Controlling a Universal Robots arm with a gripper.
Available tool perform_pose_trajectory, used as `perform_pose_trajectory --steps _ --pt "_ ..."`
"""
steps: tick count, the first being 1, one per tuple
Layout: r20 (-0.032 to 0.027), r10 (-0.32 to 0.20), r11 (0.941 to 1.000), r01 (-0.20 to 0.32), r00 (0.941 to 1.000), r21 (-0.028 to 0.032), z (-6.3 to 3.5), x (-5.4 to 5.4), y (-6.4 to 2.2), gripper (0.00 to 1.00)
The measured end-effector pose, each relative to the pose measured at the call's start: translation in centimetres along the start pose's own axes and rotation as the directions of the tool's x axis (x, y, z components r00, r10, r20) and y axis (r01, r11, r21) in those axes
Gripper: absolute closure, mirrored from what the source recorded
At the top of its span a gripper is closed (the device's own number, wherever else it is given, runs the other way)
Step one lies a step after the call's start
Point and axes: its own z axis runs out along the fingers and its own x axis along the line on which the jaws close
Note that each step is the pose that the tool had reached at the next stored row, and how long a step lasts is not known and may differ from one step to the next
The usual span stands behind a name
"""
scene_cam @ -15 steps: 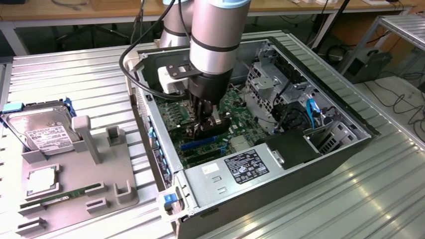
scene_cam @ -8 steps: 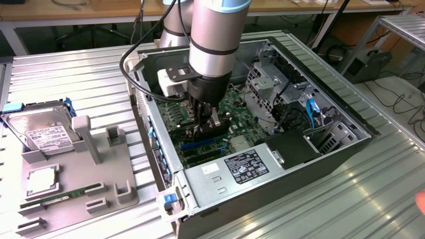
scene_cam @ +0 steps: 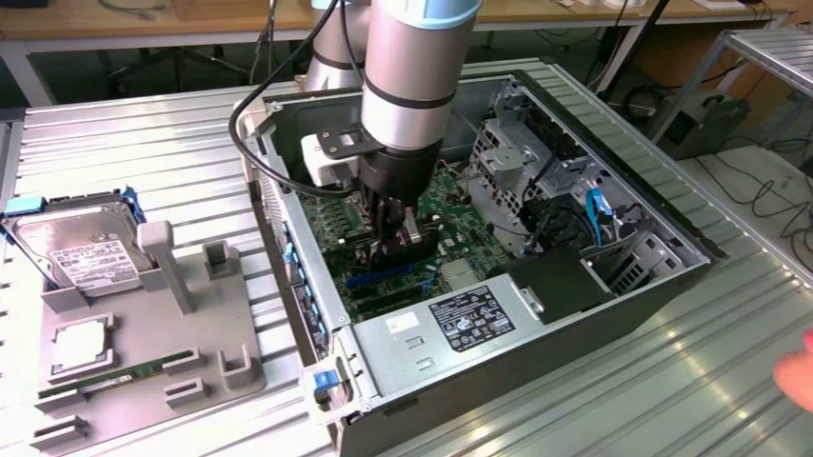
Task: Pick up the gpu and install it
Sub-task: 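Insert the gpu into the slot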
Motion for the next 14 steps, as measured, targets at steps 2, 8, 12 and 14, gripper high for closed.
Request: perform_pose_trajectory --steps 2,8,12,14 --pt "0.0085 0.005 1.0000 -0.005 1.0000 -0.0002 0.02 0.00 0.01 0.74" --pt "0.0213 0.013 0.9999 -0.013 0.9997 -0.0006 0.19 0.00 0.08 0.74" --pt "0.0216 0.014 0.9999 -0.014 0.9997 -0.0004 0.25 0.04 0.10 0.74" --pt "0.0214 0.013 0.9999 -0.013 0.9997 -0.0005 0.34 0.07 0.09 0.74"
